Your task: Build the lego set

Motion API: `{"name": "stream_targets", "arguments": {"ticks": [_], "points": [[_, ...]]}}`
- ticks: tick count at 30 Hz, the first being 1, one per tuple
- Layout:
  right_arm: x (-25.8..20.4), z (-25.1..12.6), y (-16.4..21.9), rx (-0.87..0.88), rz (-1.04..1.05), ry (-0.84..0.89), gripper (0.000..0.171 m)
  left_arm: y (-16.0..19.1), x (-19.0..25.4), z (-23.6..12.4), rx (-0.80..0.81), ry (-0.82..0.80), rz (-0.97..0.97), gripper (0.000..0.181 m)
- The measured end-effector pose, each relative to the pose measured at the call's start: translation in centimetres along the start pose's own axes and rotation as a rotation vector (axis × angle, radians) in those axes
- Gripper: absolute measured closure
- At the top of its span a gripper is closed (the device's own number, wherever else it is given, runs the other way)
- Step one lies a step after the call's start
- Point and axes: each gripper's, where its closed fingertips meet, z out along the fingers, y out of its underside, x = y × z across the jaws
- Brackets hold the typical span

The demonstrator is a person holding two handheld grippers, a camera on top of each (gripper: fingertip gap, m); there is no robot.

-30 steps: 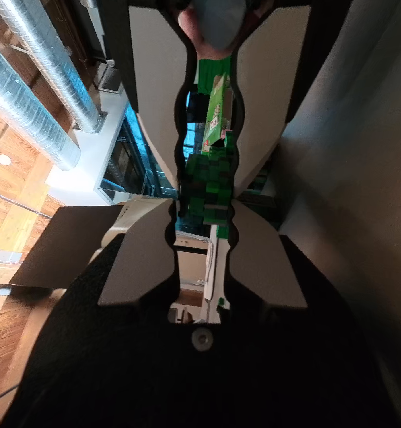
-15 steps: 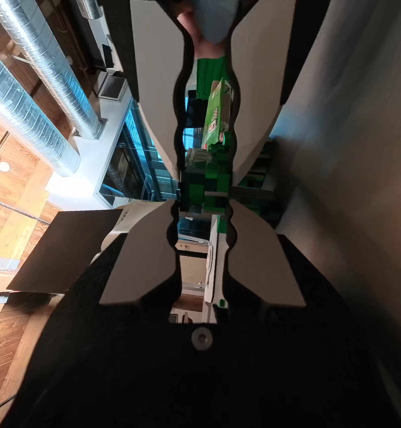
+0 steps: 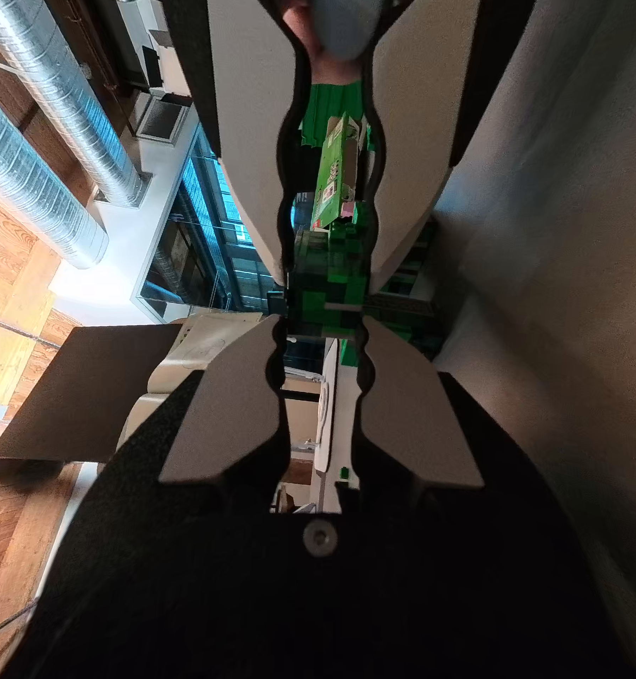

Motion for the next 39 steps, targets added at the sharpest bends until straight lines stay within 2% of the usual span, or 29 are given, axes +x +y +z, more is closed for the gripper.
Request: {"name": "stream_targets", "arguments": {"ticks": [2, 4, 6, 10, 14, 25, 27, 28, 30, 32, 36, 39], "points": [[-0.1, 0.1, -0.2, 0.020, 0.032, -0.001, 0.134, 0.0, 0.0, 0.0, -0.005, -0.012, -0.005, 0.145], [0.4, -0.1, -0.2, 0.039, 0.096, 0.015, 0.109, 0.0, 0.2, 0.0, -0.005, -0.020, 0.013, 0.145], [0.5, 0.3, 0.9, -0.009, 0.119, 0.022, 0.099, 0.2, 0.2, 0.1, -0.004, -0.019, 0.001, 0.145], [-0.5, 1.3, 2.1, -0.064, 0.052, -0.015, 0.109, 0.3, 0.2, 0.1, 0.004, -0.017, -0.008, 0.145], [-0.1, 1.4, 3.1, -0.110, 0.016, 0.030, 0.130, 0.2, 0.4, 0.0, 0.013, -0.020, 0.010, 0.145], [-0.1, 0.9, 4.0, -0.143, 0.005, 0.018, 0.132, 0.5, 0.6, 0.0, -0.002, -0.004, 0.000, 0.145], [0.0, 0.9, 4.0, -0.140, 0.048, 0.014, 0.131, 0.5, 0.6, 0.0, -0.013, 0.001, -0.013, 0.144], [-0.2, 0.8, 3.8, -0.138, 0.080, -0.004, 0.124, 0.7, 0.6, 0.0, -0.031, -0.003, -0.019, 0.144], [-0.7, 0.6, 4.2, -0.176, 0.149, -0.048, 0.097, 1.4, 0.5, -0.2, -0.069, -0.005, -0.040, 0.141], [-0.8, -0.2, 4.9, -0.212, 0.202, -0.067, 0.087, 1.9, 0.2, -0.8, -0.099, -0.007, -0.061, 0.138], [-0.7, -3.2, 5.3, -0.203, 0.342, -0.111, 0.089, 2.6, -0.6, -2.4, -0.131, -0.004, -0.097, 0.135], [-0.7, -5.4, 4.6, -0.085, 0.520, -0.285, 0.094, 1.6, -0.9, -4.1, -0.073, 0.015, -0.154, 0.132]]}}
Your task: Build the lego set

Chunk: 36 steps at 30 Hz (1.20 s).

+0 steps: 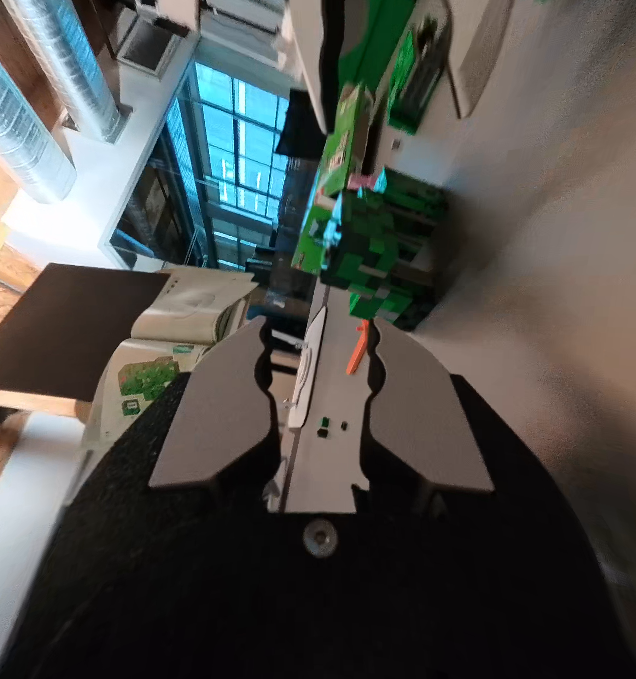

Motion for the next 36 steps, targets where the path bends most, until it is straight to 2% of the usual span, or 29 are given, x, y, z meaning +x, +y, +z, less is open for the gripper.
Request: {"name": "stream_targets", "arguments": {"ticks": [3, 6, 9, 13, 16, 19, 28, 36], "points": [[0.3, -1.4, -0.5, 0.074, 0.031, -0.280, 0.102, -2.3, 0.5, -0.8, 0.090, 0.054, -0.077, 0.130], [1.2, -0.5, -1.2, 0.079, -0.002, -0.540, 0.100, -3.0, 1.4, 0.1, 0.072, 0.109, -0.074, 0.119], [1.2, 1.8, -1.3, 0.005, -0.063, -0.766, 0.094, -3.2, 1.7, 0.7, 0.069, 0.152, -0.121, 0.107], [0.5, 4.4, 0.2, -0.162, -0.178, -0.930, 0.085, -3.7, 2.2, 0.9, 0.079, 0.233, -0.203, 0.097], [0.2, 5.3, 0.7, -0.222, -0.234, -0.955, 0.091, -3.9, 2.9, 1.2, 0.074, 0.277, -0.207, 0.098], [0.6, 5.8, 0.6, -0.228, -0.246, -0.938, 0.108, -4.0, 3.7, 1.6, 0.064, 0.316, -0.199, 0.101], [0.5, 5.6, 0.5, -0.197, -0.197, -0.948, 0.108, -3.7, 5.0, 1.2, 0.015, 0.391, -0.217, 0.107], [0.5, 5.5, 0.4, -0.188, -0.191, -0.948, 0.108, -3.1, 6.5, 1.3, -0.057, 0.502, -0.216, 0.133]]}}
